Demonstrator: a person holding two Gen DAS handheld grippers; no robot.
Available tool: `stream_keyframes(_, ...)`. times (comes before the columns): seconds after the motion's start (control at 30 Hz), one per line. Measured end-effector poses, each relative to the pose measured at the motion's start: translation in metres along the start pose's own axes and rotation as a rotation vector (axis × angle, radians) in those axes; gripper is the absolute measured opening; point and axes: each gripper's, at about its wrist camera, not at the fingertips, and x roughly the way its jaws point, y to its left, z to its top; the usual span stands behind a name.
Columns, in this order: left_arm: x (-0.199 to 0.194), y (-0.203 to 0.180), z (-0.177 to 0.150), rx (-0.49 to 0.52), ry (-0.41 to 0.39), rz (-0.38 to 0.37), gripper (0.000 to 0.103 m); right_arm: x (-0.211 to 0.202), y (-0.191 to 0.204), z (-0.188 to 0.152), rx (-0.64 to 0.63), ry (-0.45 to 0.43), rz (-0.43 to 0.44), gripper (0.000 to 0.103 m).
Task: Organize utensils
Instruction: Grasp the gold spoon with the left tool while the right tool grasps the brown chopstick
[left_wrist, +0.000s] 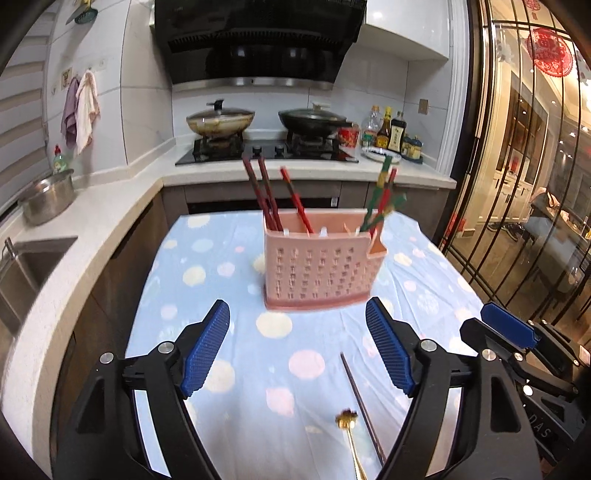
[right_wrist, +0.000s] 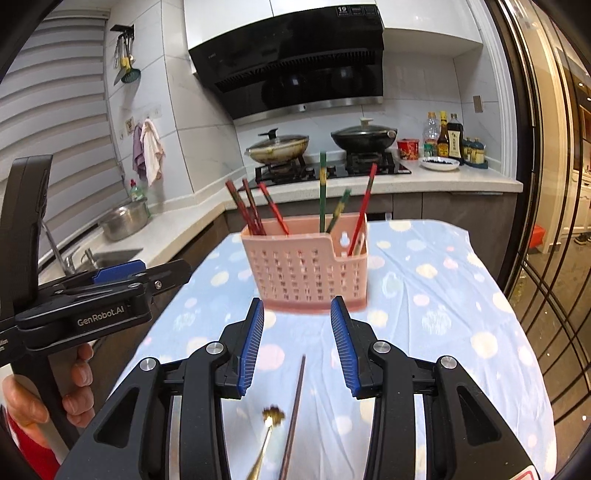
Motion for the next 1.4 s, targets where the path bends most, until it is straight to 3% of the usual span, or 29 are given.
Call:
stream_keyframes(0.27,0.010,-0.001,-0.061,-0.021,0.121,0.014,0.073,-0.008,-0.002,-0.063,0.013,0.117,-0.004,0.037)
stream_keyframes(0.43,0.013,-0.004,-0.093,-0.002,0.171,0.067,0.079,-0.009,0.000,-0.104,0.020,0.197,-0.007,0.037)
stream_keyframes(0.73,0.022,0.000,-0.142,-0.016,0.276,0.083,0.081,-0.004,0.016,-0.153,-0.042,0.286,-0.011,0.037)
stream_keyframes(0.93,0.024,0.000,-0.160,-0.021,0.323,0.074,0.082,0.004,0.019,-0.168,-0.043,0.320,0.003,0.034)
stream_keyframes(1.07,0.024,-0.003,-0.166,-0.013,0.339,0.067,0.082,0.009,0.018,-0.171,-0.038,0.335,0.003,0.024)
stream_keyframes(1.4,0.025,-0.006,-0.170,-0.009,0.349,0.059,0.082,0.015,0.016,-0.176,-0.036,0.346,-0.011,0.011)
